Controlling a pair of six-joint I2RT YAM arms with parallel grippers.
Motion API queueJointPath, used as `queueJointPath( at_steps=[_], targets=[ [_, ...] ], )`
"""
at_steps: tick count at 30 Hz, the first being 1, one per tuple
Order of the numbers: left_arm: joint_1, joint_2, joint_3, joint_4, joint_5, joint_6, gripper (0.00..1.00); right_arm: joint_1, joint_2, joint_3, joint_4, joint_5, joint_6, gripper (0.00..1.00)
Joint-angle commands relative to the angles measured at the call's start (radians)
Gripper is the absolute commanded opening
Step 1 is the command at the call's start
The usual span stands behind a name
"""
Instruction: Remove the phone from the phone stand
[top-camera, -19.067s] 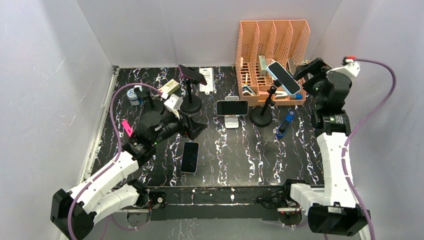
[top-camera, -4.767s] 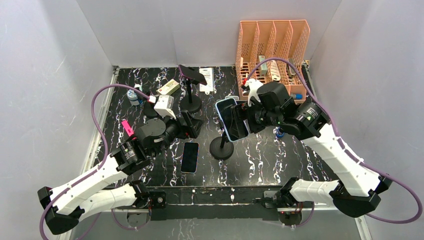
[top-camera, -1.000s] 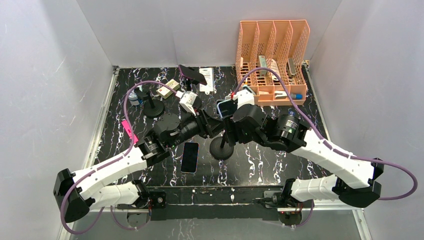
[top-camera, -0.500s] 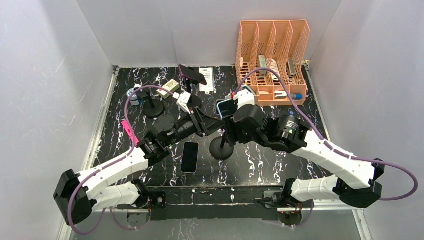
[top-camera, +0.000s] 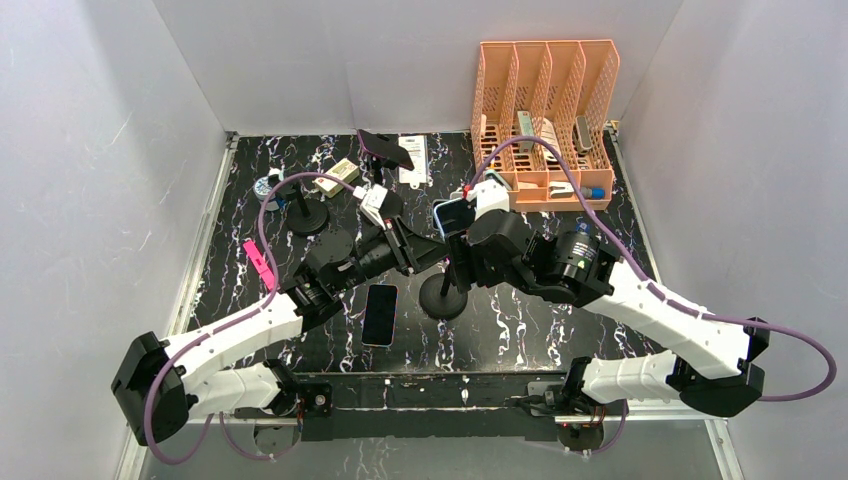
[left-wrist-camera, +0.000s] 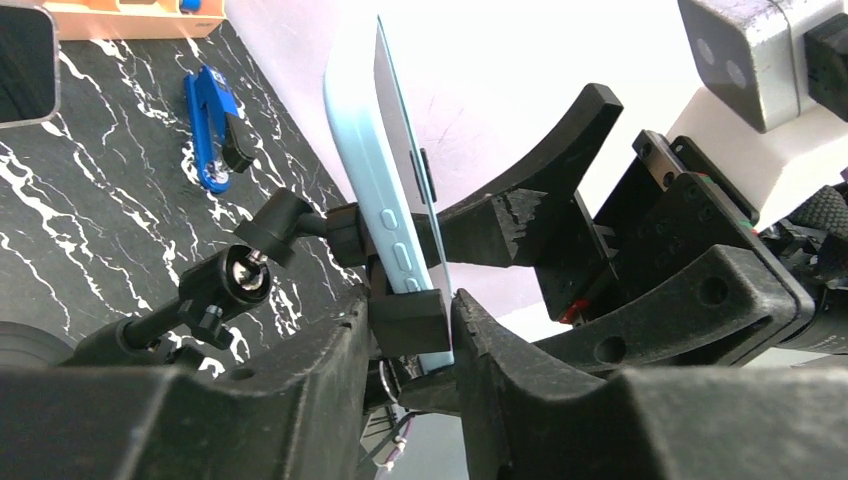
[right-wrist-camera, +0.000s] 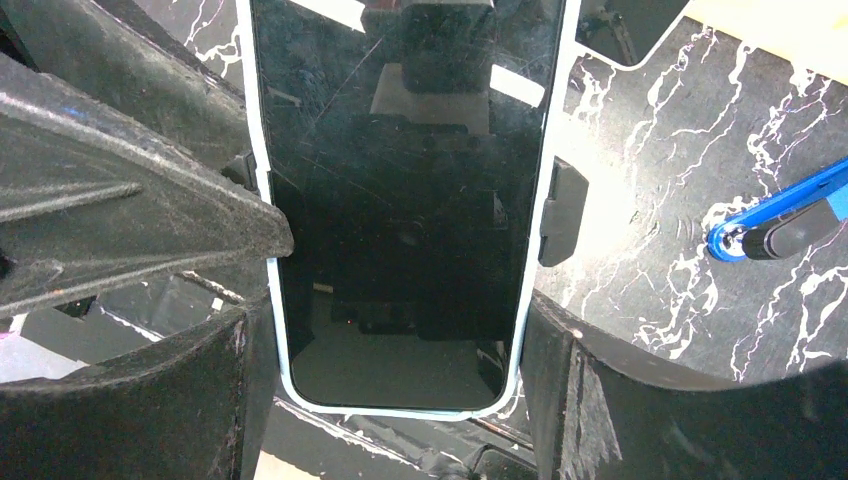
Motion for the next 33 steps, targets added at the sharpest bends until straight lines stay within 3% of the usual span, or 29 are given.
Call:
queueJointPath(
  at_steps=[1,5,11,15,33],
  targets=[
    [0.005,-0.024,-0.015,0.035,0.002,0.0,0.29,0.006,-0.03,-0.007,0.044,0.008,0.003,0.42],
    [0.005,-0.037,-0.029,0.036,-0.022,-0.011,0.16,0.006,-0.039,-0.012,0.053,-0.003,0.005,0.46],
    [0.006,-0.026,-0.037,0.045,-0.026,-0.027,0.01,0.006,-0.057,-0.02,0.081,-0.03,0.001,0.83],
    [0.005,-0.026,-0.04,0.035,-0.036,-0.031,0.0,0.005,-0.057,-0.023,0.101,-0.028,-0.004,0.98],
    [0.007,-0.017,-0.034,0.031,-0.028,-0.039,0.0,0.006,-0.022,-0.047,0.172,0.043,-0.071,0.98]
  ],
)
